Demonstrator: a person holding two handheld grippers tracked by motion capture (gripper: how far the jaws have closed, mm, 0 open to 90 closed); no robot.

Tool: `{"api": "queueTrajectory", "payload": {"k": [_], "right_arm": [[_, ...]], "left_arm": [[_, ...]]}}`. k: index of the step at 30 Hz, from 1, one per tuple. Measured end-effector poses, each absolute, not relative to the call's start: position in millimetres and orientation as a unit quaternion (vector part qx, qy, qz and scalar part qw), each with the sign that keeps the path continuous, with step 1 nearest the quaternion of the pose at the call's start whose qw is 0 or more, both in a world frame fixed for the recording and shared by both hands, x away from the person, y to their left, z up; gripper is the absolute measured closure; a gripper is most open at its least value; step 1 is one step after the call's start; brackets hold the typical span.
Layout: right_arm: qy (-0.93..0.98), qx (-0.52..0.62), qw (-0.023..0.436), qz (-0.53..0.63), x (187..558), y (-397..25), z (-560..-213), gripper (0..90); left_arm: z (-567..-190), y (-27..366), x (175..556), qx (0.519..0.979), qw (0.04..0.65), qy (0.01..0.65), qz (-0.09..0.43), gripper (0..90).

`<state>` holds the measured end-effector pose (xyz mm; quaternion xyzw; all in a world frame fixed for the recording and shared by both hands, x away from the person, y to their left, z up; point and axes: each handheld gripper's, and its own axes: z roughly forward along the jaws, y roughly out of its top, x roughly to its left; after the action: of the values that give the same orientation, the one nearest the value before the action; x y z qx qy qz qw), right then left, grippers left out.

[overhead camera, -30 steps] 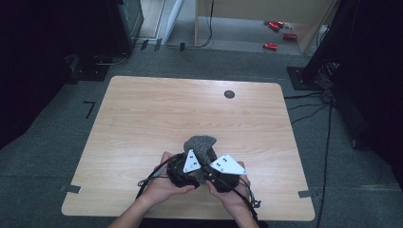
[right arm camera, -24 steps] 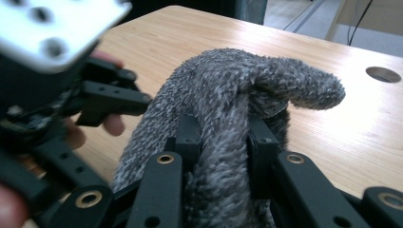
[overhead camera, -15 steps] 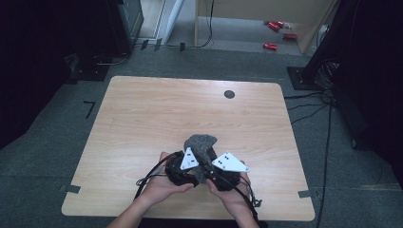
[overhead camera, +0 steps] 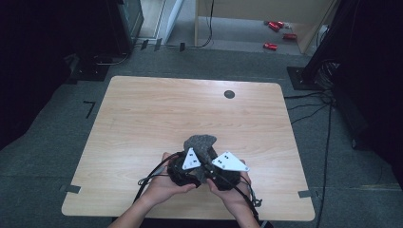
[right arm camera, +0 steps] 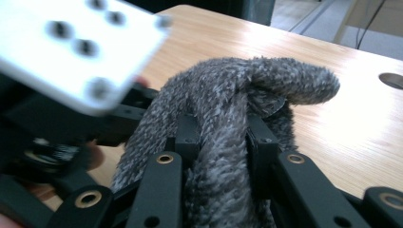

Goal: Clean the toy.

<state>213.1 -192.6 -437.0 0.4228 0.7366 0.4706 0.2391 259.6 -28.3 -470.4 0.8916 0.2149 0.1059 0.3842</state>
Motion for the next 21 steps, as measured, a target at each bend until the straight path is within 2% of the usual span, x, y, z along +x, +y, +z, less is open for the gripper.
{"api": "queueTrajectory", "payload": {"k": [3,10,16,21], "right_arm": [[0.733,0.432,0.242,0.466,216,-198,-436,73.3],[0.752,0.396,0.257,0.461,205,-180,-429,72.6],[0.727,0.438,0.244,0.469,214,-204,-426,73.8],[0.746,0.404,0.254,0.464,203,-188,-423,73.9]], "left_arm": [[-469,-22,263,0.888,0.387,0.224,0.107,35.0],[-465,-26,258,0.883,0.397,0.226,0.108,35.0],[-463,-21,261,0.878,0.406,0.227,0.109,35.0],[-462,-23,259,0.879,0.406,0.227,0.104,35.0]]}}
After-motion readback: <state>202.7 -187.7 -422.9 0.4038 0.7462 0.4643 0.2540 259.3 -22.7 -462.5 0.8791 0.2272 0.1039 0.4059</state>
